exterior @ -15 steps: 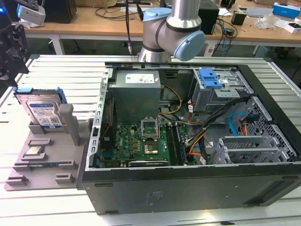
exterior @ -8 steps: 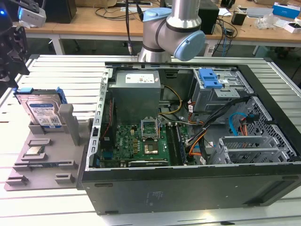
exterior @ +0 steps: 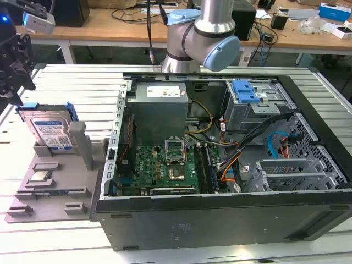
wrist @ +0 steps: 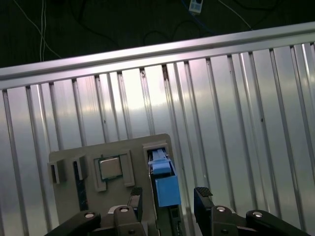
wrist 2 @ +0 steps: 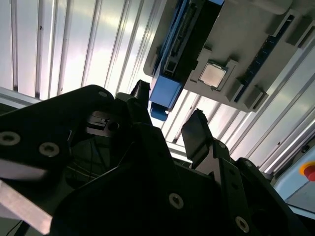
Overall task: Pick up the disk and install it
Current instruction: 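Pick up the disk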
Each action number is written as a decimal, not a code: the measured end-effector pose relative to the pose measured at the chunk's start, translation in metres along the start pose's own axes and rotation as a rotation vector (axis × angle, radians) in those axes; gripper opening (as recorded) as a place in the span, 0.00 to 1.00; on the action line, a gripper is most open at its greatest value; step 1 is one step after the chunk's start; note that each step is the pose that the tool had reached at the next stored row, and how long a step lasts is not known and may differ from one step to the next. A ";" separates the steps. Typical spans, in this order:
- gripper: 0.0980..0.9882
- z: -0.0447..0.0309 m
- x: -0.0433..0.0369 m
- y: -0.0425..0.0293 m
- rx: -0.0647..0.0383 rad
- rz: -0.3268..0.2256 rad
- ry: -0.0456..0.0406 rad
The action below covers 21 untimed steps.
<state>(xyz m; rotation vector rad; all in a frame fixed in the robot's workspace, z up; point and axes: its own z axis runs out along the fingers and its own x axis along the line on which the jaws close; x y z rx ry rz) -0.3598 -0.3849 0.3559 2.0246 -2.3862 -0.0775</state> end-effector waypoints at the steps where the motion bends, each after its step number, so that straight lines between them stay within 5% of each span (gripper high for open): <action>1: 0.50 0.0009 0.0000 0.0000 0.000 0.000 0.0002; 11: 0.50 0.0144 -0.0005 -0.0030 0.000 -0.039 0.0075; 21: 0.50 0.0341 -0.0029 -0.0082 -0.001 -0.135 0.0157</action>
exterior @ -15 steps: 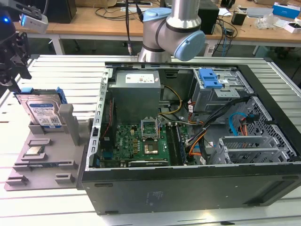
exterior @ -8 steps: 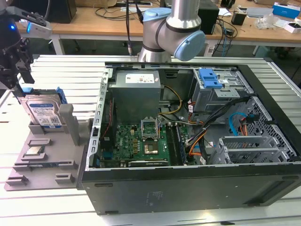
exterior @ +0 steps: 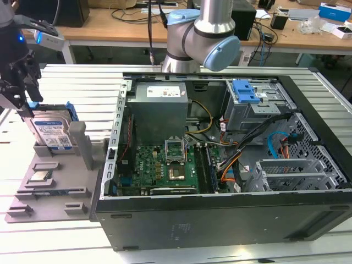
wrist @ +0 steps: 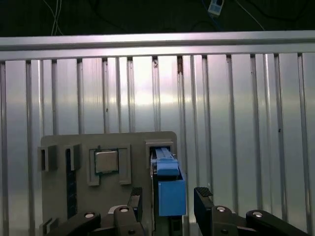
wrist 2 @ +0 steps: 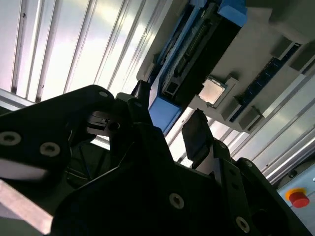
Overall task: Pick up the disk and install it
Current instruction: 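Pick up the disk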
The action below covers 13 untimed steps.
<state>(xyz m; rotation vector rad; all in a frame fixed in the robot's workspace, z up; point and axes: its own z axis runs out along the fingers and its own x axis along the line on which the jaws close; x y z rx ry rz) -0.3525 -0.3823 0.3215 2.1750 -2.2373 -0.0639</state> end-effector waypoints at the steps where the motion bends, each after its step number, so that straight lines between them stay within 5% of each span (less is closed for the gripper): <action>1: 0.50 0.0017 -0.0003 -0.0005 0.000 -0.006 0.0005; 13: 0.50 0.0258 -0.0057 -0.0038 -0.001 -0.079 0.0046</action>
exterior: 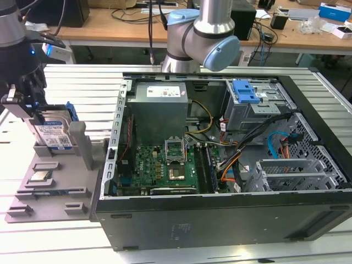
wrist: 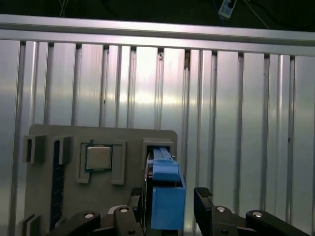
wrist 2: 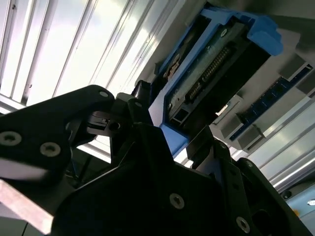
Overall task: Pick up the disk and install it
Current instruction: 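Pick up the disk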
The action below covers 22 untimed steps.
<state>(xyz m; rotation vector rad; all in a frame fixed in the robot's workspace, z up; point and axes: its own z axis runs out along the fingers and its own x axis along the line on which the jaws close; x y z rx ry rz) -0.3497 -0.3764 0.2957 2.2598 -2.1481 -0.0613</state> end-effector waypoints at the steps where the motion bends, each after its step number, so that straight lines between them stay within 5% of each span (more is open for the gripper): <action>1: 0.50 0.0020 0.0000 -0.0002 0.000 -0.002 0.0004; 16: 0.50 0.0099 0.0006 -0.0099 0.000 -0.002 0.0006; 20: 0.30 0.0099 0.0006 -0.0101 0.000 -0.002 0.0004; 22: 0.30 0.0099 0.0006 -0.0102 0.000 -0.002 0.0005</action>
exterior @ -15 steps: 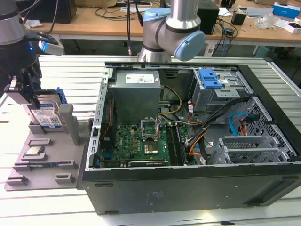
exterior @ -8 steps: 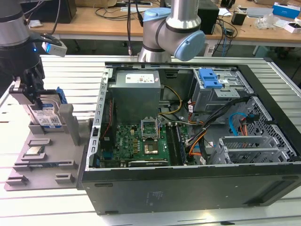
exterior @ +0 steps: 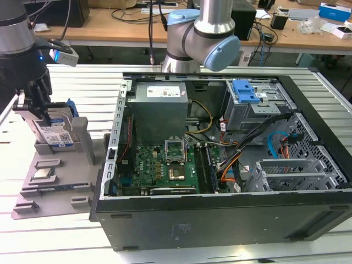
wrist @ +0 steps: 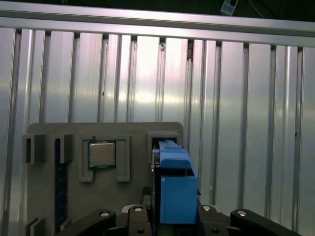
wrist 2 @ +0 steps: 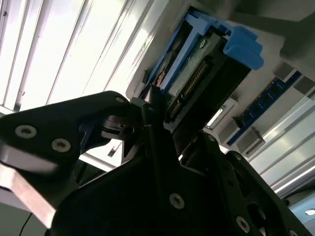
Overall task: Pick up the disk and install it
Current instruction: 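Pick up the disk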
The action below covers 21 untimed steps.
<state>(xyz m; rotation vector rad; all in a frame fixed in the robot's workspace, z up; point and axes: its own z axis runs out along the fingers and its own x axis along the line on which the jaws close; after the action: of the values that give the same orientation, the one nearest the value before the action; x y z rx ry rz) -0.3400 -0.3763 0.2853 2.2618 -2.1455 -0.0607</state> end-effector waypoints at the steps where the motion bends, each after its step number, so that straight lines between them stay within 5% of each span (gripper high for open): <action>1: 0.30 0.0000 0.0000 -0.0001 0.000 0.000 0.0000; 15: 0.30 -0.0009 0.0000 -0.0010 0.000 0.000 0.0005; 21: 0.30 -0.0224 -0.0026 -0.0001 0.000 0.000 0.0004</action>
<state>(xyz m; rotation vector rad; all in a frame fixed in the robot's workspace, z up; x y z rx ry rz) -0.3390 -0.3740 0.3077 2.2616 -2.1452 -0.0604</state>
